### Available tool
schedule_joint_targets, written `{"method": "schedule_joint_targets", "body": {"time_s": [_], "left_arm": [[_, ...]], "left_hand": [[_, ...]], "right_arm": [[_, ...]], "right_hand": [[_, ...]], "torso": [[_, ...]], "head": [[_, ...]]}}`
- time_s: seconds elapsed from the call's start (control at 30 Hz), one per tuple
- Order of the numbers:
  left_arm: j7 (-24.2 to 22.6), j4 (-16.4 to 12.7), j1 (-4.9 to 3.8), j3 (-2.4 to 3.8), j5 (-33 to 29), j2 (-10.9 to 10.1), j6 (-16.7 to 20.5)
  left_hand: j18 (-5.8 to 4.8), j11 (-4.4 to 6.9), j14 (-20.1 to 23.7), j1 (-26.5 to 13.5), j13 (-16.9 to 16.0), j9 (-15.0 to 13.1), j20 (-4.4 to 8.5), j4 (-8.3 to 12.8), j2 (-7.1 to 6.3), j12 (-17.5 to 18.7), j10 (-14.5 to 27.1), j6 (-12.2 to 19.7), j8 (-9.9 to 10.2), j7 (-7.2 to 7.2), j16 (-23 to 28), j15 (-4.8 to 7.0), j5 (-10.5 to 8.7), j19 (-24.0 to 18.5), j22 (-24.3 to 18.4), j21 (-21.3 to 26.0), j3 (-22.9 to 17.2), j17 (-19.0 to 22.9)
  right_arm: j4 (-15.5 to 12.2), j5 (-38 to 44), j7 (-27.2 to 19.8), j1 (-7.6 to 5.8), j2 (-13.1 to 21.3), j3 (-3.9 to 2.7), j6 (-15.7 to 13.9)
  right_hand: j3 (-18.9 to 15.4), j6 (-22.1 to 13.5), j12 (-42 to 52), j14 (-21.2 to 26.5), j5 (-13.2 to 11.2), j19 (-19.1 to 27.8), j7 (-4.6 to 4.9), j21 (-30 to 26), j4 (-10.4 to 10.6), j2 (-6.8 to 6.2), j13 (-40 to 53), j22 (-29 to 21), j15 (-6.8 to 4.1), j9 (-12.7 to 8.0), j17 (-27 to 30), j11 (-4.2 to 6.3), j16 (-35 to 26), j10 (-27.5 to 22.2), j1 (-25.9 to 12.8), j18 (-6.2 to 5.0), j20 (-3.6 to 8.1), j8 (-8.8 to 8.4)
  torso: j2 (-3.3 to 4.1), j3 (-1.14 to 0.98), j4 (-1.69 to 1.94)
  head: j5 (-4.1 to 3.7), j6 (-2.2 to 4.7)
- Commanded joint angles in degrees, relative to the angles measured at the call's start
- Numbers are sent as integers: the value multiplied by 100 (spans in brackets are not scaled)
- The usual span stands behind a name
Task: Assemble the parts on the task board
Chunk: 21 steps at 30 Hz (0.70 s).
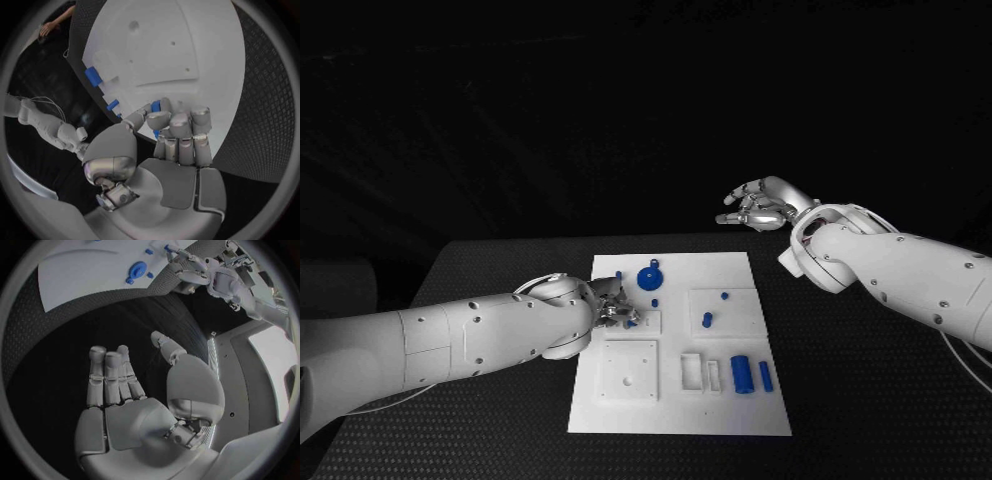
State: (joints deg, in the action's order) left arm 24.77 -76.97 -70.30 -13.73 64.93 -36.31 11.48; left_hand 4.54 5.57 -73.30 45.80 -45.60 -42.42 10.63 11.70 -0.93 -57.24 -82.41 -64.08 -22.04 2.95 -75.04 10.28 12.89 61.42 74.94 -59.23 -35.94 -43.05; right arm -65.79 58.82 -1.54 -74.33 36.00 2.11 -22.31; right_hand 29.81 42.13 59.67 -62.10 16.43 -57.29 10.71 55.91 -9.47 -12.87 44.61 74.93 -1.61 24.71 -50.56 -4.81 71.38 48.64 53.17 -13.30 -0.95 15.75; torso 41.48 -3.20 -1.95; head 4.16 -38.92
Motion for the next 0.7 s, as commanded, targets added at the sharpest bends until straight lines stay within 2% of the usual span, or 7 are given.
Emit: {"method": "schedule_joint_targets", "body": {"time_s": [0.03,0.2,0.43,0.63,0.7], "left_arm": [[-2,-23,18,-8,2,21,-171],[-5,-18,18,-8,-2,22,-169],[1,-6,18,-8,-6,17,-152],[3,10,18,-7,-6,5,-117],[2,15,18,-7,-6,0,-96]], "left_hand": [[-20,165,-146,-8,14,13,499,-72,-104,-30,168,-529,-27,-383,-41,207,-42,-50,83,-21,17,15],[-17,167,-141,-37,32,20,498,-151,-182,-41,171,-528,-32,-383,-53,208,-69,-53,81,-19,32,35],[-12,168,-138,-52,46,25,499,-218,-209,-53,173,-528,-37,-386,-66,212,-116,-54,79,-18,35,52],[4,174,-118,-92,92,42,502,-440,-288,-90,190,-518,-53,-391,-103,224,-959,-67,76,-9,59,108],[4,174,-116,-106,96,44,501,-472,-298,-93,193,-517,-55,-390,-108,225,-976,-69,76,-9,66,113]], "right_arm": [[-8,15,-25,-2,1,-4,72],[-8,15,-26,-2,-3,-4,77],[-4,15,-26,-1,-4,-4,88],[-1,14,-26,-1,-7,-4,99],[2,13,-26,-1,-8,-4,98]], "right_hand": [[-30,-5,35,36,40,33,57,-34,-3,45,-9,87,15,6,6,-2,27,-38,-30,-170,-26,18],[-33,-6,38,37,42,34,58,-35,-2,46,-12,87,15,5,7,-3,28,-39,-33,-170,-26,18],[-36,-7,41,39,43,34,58,-37,-1,48,-16,87,16,5,8,-3,28,-41,-35,-170,-26,17],[-38,-7,44,39,44,35,58,-37,1,51,-20,88,16,5,8,-3,28,-41,-38,-170,-27,18],[-40,-7,46,40,44,35,58,-38,1,51,-21,88,16,5,9,-3,29,-41,-40,-170,-27,18]], "torso": [[3,3,2],[2,2,2],[1,3,2],[3,3,-1],[4,3,-3]], "head": [[-6,0],[-10,-1],[-8,-5],[-9,4],[-9,2]]}}
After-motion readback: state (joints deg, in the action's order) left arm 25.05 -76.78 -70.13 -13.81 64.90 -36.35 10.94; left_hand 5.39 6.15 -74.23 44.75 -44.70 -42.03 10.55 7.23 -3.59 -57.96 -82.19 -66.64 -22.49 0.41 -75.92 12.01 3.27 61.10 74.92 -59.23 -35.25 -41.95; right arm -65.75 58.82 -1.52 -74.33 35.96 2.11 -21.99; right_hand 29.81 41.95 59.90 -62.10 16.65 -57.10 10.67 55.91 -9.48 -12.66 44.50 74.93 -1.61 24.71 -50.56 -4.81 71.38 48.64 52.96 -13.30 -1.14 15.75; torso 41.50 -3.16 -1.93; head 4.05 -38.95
